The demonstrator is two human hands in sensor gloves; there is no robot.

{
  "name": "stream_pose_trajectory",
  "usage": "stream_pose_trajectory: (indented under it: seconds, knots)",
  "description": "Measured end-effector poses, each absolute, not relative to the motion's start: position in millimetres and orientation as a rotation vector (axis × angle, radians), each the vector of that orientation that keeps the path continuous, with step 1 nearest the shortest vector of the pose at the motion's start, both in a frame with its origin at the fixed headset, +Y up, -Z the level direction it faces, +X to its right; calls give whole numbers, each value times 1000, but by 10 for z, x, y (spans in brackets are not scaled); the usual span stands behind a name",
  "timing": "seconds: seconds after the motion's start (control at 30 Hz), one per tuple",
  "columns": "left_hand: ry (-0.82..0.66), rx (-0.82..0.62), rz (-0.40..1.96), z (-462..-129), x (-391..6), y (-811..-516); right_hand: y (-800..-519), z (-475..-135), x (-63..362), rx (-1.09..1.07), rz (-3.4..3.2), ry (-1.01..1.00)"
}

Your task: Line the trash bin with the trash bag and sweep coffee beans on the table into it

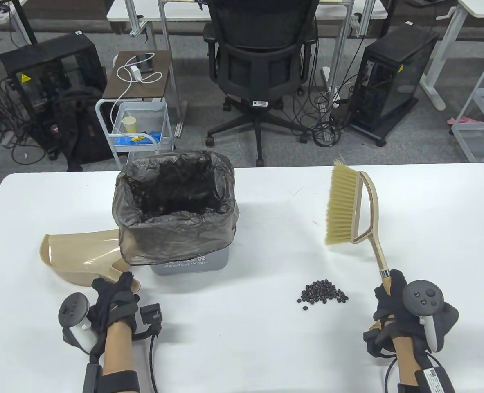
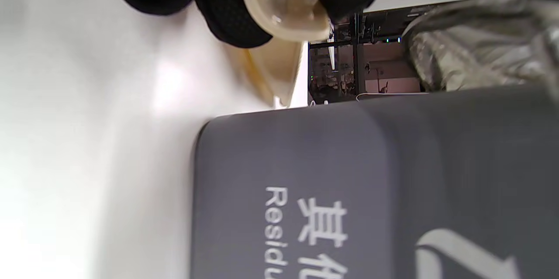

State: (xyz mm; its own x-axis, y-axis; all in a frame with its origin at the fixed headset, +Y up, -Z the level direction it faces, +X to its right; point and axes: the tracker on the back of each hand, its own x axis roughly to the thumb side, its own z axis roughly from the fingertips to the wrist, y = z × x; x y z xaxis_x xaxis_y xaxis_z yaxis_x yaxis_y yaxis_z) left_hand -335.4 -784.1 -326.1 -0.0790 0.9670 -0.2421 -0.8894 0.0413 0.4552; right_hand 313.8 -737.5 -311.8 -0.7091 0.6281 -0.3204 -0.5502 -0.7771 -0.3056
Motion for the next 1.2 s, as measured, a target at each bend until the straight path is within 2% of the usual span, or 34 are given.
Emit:
stream_pose_trajectory:
  seconds: [0.17,0.37,0.87,1.0,1.2]
  knots:
    - [565,279,1633,-3177,-3465,-7812,-7366,-3111,3148,-536,2394,-251]
    - [530,396,1434,-3057,-3554,-7543,-7365,-3110,3155,-539,2387,-250]
    - [286,734,1074,-2732,-3333,-6496,-7367,-3123,3146,-520,2385,-227]
    - [149,751,1126,-2636,-3173,-6165,-7368,-3126,3148,-527,2385,-224]
    - [-57,804,1024,-2435,-2750,-5674,-7364,-3118,3153,-521,2382,-235]
